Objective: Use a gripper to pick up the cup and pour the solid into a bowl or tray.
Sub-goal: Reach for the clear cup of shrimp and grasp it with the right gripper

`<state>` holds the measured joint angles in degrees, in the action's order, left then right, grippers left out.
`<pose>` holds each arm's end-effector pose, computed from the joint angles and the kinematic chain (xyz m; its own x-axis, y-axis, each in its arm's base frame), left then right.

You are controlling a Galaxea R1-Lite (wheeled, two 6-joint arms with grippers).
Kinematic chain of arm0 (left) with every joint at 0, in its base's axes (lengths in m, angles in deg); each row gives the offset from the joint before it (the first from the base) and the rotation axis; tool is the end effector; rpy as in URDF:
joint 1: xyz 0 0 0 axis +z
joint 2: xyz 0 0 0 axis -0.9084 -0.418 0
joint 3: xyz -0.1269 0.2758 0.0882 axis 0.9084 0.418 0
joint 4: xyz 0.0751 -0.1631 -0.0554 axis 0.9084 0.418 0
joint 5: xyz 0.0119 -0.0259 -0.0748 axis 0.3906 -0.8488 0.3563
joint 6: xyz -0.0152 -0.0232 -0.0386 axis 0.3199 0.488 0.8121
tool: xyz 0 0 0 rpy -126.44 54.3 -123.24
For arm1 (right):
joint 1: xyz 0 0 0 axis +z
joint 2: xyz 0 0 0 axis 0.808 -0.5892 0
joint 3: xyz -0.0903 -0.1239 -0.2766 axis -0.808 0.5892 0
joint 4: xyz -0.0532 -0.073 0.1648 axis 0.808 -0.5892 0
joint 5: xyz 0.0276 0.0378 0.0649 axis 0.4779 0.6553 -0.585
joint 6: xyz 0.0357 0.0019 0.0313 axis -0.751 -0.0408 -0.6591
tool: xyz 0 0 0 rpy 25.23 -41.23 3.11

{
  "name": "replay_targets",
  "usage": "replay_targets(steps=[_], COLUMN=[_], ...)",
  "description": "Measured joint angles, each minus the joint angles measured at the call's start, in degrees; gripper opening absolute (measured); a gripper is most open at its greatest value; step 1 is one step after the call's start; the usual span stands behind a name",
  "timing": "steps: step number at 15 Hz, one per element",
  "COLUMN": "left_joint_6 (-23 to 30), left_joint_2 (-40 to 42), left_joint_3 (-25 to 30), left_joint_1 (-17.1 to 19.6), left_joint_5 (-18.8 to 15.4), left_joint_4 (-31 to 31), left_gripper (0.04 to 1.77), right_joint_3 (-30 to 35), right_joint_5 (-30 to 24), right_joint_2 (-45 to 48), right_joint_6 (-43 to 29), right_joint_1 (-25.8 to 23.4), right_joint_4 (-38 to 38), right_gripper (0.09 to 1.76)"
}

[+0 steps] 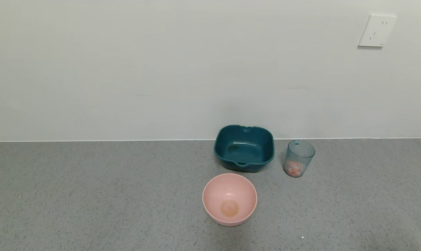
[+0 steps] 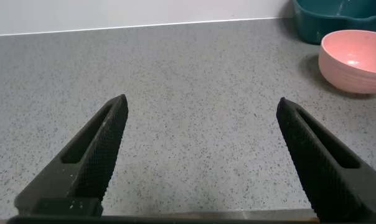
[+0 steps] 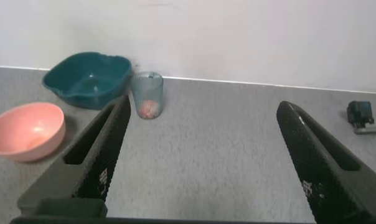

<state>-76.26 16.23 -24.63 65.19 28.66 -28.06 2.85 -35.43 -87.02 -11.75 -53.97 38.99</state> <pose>-0.0165 -0.0007 0.0749 0.9998 -0.0190 -0.0037 0.0191 0.9991 0.0381 0.0077 -0.0003 0.2368 0.9983 -0.0049 0.0578 0.0069 0.9994 -0.0338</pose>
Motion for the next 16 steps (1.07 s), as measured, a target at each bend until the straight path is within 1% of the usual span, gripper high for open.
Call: replay_targets(steps=[2,4,6,8,11,14,16], left_joint_6=[0.0,0.0,0.0,0.0,0.0,0.0,0.0], left_joint_2=[0.0,0.0,0.0,0.0,0.0,0.0,0.0], left_joint_3=[0.0,0.0,0.0,0.0,0.0,0.0,0.0], left_joint_1=[0.0,0.0,0.0,0.0,0.0,0.0,0.0], left_joint_5=[0.0,0.0,0.0,0.0,0.0,0.0,0.0], left_joint_4=[0.0,0.0,0.0,0.0,0.0,0.0,0.0], left_gripper=[1.72,1.72,1.72,1.72,1.72,1.72,1.72], right_joint_3=[-6.5,-11.5,-15.3,-17.6,-17.6,-13.4,-9.6], right_joint_5=[-0.2,-0.3,-0.5,-0.7,-0.8,-0.7,-0.6], right_joint_2=[-9.1,-18.3,-27.6,-36.0,-46.6,-53.5,-57.1], right_joint_6=[-0.2,-0.4,-0.4,-0.3,0.0,-0.2,-0.7], right_joint_1=[0.0,0.1,0.2,0.4,1.9,5.3,7.0], right_joint_4=[0.1,0.3,1.0,3.4,7.4,8.5,14.0], right_gripper=[1.71,1.71,1.71,1.71,1.71,1.71,1.71])
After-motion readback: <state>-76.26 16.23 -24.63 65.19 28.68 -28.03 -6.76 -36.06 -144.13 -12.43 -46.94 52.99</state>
